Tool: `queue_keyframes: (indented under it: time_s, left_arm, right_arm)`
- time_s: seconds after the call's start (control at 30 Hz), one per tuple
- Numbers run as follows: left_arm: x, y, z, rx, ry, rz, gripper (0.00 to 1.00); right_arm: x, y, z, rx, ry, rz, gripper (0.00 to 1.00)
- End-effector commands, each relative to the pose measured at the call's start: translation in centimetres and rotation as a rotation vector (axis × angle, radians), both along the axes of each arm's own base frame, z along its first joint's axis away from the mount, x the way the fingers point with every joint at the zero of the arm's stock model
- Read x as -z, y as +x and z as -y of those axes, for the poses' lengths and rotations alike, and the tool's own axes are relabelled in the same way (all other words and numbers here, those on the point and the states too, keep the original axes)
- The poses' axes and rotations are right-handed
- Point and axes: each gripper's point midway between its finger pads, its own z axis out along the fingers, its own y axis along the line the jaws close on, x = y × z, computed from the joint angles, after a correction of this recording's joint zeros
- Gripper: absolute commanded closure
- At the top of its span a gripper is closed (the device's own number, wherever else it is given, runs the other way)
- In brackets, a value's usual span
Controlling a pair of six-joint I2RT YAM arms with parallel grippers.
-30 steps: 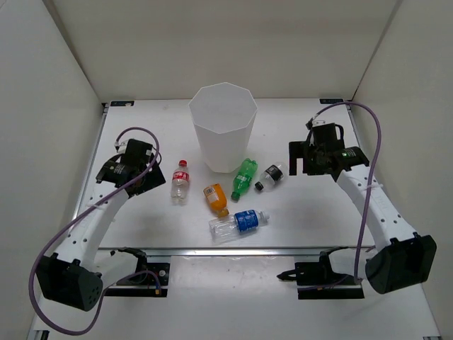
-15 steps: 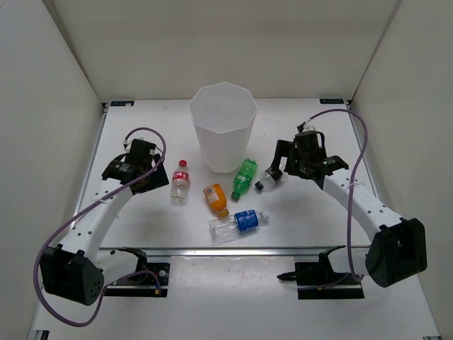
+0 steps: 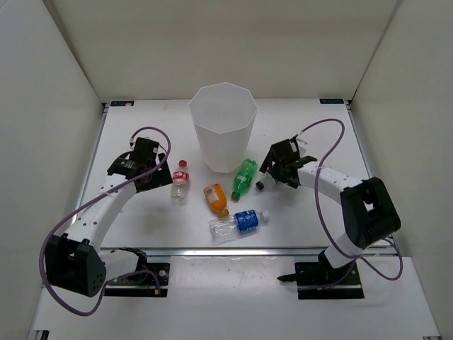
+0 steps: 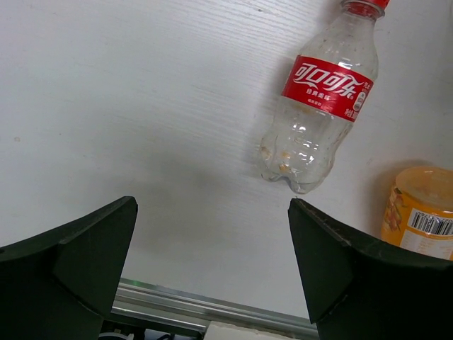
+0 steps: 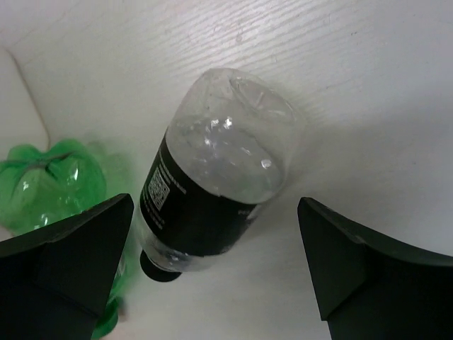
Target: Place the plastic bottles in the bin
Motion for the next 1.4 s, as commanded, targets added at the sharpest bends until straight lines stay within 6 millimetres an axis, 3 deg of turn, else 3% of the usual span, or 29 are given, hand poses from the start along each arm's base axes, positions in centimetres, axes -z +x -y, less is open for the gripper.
queue_keyframes:
  time_s: [0.0,0.07,0.13,0.17,0.2,0.27,0.37,0.47,0.5,0.57,0.6,0.67,0.7,0.77,0.8,0.83,0.9,0.93,1.0,1.17,1.23,1.37]
  left_arm:
    - [-0.2,0.4,0.7,0.018,-0.029,0.024,0.01]
    - [0.0,0.0,0.5,0.023,-0.032,0.019,0.02]
    - [0.5,-0.2,0.1,0.012,-0.016,0.003,0.01]
    - [0.6,-0.2,0.1,0.021,-0.007,-0.003,0.01]
    - [0.6,-0.3,-0.1,0.015,-0.007,-0.006,0.01]
    - [0.7,-0.4,0.0,0.015,-0.010,-0.011,0.01]
    - [0.7,0.0,-0.1,0.000,-0.024,-0.001,0.01]
    - [0.8,0.1,0.6,0.010,-0.056,0.007,0.02]
    - [1.1,0.2,0.9,0.020,-0.071,0.005,0.01]
    - [1.3,0.6,1.1,0.010,-0.090,0.012,0.01]
    - [1.8,0.4,1.4,0.012,-0.107,0.001,0.01]
    - [2.3,0.7,1.7,0.016,-0.124,-0.006,0.01]
    - [2.3,0.9,2.1,0.019,-0.140,-0.001,0.01]
    - [2.5,1.0,2.7,0.022,-0.166,0.002,0.01]
    - [2.9,1.0,2.8,0.016,-0.167,0.000,0.01]
    - [2.8,1.1,2.7,0.008,-0.179,0.005,0.01]
    - [2.9,1.2,3.1,0.018,-0.192,0.012,0.02]
    - [2.8,1.5,3.2,0.020,-0.192,0.021,0.01]
    - [3.0,2.0,3.4,0.011,-0.193,0.020,0.01]
    - [3.7,2.8,3.5,0.011,-0.188,-0.005,0.01]
    - [3.9,3.3,3.3,0.002,-0.190,-0.001,0.02]
    - [4.0,4.2,4.2,0.028,-0.236,0.018,0.01]
  right_arm:
    - [-1.3,2.9,0.0,0.134,0.041,0.115,0.01]
    - [0.0,3.4,0.3,0.154,0.020,0.104,0.04]
    - [0.3,3.7,0.3,0.157,0.029,0.106,0.13]
    - [0.4,3.9,0.3,0.156,0.034,0.108,0.19]
    - [0.7,4.0,0.6,0.164,0.028,0.097,0.35]
    - [0.0,4.0,0.9,0.165,0.020,0.108,0.47]
    - [-2.9,4.5,2.5,0.162,-0.014,0.170,0.61]
    - [-8.6,5.9,4.3,0.105,-0.037,0.293,0.71]
    - [-11.5,6.5,5.2,0.065,-0.053,0.351,0.70]
    - [-18.6,8.4,4.5,-0.044,-0.069,0.509,0.70]
    - [-20.5,8.8,4.3,-0.113,-0.099,0.551,0.68]
    - [-28.2,9.7,1.6,-0.228,-0.127,0.743,0.68]
    - [-29.3,9.7,0.3,-0.302,-0.149,0.779,0.69]
    - [-34.2,9.4,-3.8,-0.415,-0.135,0.925,0.67]
    - [-35.3,9.7,-4.9,-0.470,-0.137,0.959,0.67]
    - [-34.8,9.8,-7.3,-0.545,-0.116,0.963,0.67]
    - [-36.2,9.7,-10.6,-0.637,-0.093,1.007,0.64]
    - [-34.6,10.5,-12.0,-0.674,-0.097,0.976,0.64]
    - [-34.6,10.2,-15.3,-0.755,-0.095,0.986,0.62]
    - [-31.0,11.0,-18.7,-0.832,-0.064,0.904,0.53]
    - [-30.1,11.2,-19.1,-0.839,-0.032,0.884,0.47]
    - [-31.0,11.2,-20.0,-0.875,-0.041,0.896,0.26]
